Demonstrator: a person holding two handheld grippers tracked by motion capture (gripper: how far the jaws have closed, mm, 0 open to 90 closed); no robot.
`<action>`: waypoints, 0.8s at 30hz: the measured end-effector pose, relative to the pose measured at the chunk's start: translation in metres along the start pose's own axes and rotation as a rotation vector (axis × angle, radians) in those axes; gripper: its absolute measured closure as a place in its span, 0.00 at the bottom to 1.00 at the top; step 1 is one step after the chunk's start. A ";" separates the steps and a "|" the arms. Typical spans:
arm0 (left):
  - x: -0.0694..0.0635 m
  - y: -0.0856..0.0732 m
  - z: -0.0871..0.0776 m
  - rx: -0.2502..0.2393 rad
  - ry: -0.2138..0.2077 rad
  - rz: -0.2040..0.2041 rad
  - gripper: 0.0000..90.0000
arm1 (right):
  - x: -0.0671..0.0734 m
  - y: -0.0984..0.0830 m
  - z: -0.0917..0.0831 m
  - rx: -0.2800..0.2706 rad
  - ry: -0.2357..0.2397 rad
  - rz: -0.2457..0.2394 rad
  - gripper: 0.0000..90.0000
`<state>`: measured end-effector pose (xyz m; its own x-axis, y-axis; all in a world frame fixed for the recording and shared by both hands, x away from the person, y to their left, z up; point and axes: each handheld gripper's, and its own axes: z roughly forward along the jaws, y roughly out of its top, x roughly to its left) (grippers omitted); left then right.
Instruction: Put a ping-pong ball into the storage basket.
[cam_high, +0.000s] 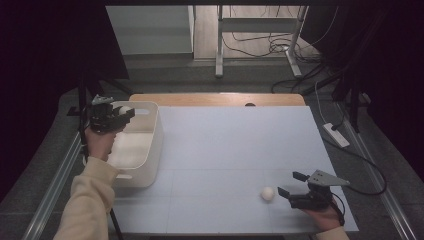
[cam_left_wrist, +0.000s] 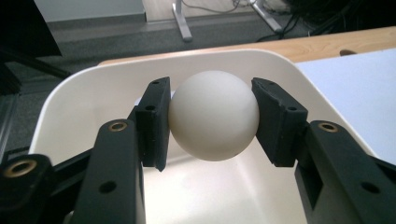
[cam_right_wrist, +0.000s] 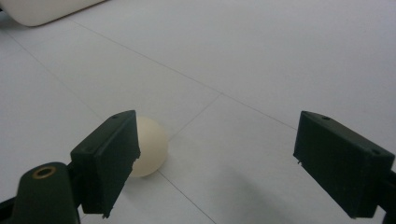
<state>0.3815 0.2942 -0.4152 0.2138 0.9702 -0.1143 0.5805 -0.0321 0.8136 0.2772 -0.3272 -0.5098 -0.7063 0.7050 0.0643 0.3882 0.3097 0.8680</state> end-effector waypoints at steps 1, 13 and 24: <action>0.000 0.000 0.000 0.005 0.004 0.003 0.56 | 0.000 0.000 0.000 0.000 0.000 0.000 0.16; -0.002 -0.001 0.004 0.051 0.016 0.019 0.55 | 0.000 0.000 0.000 -0.003 0.004 -0.001 0.16; -0.003 -0.001 0.002 0.038 0.017 0.020 0.55 | 0.000 0.000 0.000 -0.002 0.004 -0.001 0.16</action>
<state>0.3821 0.2914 -0.4166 0.2127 0.9731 -0.0886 0.6057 -0.0602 0.7934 0.2776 -0.3270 -0.5096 -0.7091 0.7020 0.0659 0.3867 0.3090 0.8689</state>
